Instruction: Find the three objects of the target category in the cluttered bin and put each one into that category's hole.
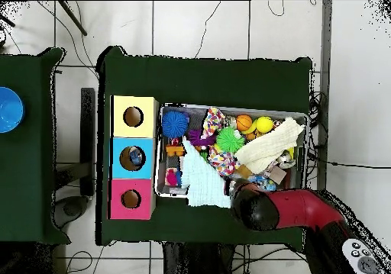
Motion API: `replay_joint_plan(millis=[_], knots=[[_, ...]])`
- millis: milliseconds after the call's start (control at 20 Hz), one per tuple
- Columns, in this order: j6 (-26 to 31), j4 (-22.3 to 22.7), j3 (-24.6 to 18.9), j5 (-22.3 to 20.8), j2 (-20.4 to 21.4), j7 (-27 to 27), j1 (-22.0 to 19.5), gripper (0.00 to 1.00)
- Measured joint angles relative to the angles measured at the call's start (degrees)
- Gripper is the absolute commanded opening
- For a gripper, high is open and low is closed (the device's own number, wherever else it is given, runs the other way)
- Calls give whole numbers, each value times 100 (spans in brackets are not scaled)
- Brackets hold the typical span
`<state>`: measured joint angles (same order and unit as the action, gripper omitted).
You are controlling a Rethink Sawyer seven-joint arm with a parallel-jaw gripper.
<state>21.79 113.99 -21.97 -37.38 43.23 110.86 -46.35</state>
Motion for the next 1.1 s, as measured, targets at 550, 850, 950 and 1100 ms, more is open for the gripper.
replay_joint_plan(millis=[550, 850, 950, 1100], knots=[[0, -338, 0, -1, -324, 0, -41, 100], [0, -632, 0, -2, -655, 0, -163, 100], [0, -706, 0, -2, -740, 0, -196, 100], [0, -798, 1, -3, -841, 0, -234, 100]])
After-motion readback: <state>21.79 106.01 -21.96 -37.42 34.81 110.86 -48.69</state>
